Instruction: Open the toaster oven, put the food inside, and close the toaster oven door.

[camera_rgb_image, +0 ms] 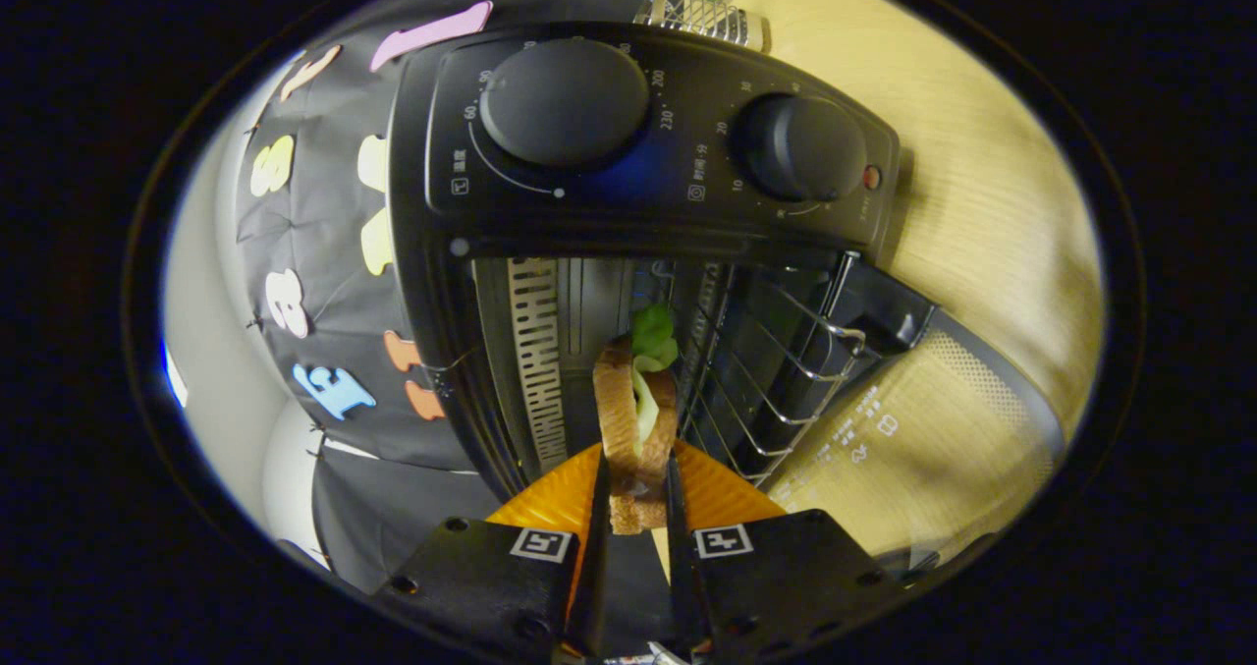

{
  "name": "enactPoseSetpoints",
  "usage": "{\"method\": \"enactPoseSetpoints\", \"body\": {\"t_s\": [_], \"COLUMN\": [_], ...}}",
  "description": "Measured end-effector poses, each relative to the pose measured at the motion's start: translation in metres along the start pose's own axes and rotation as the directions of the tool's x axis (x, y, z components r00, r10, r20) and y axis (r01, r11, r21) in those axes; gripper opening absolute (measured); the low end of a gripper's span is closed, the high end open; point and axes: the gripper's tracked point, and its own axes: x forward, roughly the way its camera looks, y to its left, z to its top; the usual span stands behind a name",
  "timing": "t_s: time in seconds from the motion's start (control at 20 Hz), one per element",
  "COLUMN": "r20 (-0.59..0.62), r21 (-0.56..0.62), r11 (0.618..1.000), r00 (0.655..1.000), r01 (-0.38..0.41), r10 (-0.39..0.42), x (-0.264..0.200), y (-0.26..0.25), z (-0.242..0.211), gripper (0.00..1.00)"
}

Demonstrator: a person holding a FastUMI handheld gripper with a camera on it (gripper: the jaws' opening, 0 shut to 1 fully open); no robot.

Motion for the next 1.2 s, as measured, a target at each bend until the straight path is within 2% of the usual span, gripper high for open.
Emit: {"method": "enactPoseSetpoints", "body": {"t_s": [0.35, 0.5, 0.6, 0.85, 1.0, 1.2], "r20": [0.101, 0.077, 0.058, 0.045, 0.038, 0.016], "r21": [-0.003, -0.013, -0.031, -0.112, -0.206, -0.257], "r11": [0.999, 0.997, 0.995, 0.985, 0.964, 0.95], "r00": [0.994, 0.995, 0.994, 0.991, 0.986, 0.984], "r01": [0.033, 0.07, 0.092, 0.131, 0.167, 0.175], "r10": [-0.032, -0.068, -0.09, -0.127, -0.163, -0.177], "x": [0.024, 0.034, 0.039, 0.042, 0.042, 0.037], "y": [-0.002, -0.004, -0.004, 0.0, -0.002, 0.004], "z": [-0.005, -0.011, -0.019, -0.027, -0.031, -0.035], "gripper": [0.34, 0.38, 0.41, 0.59, 0.69, 0.73]}}
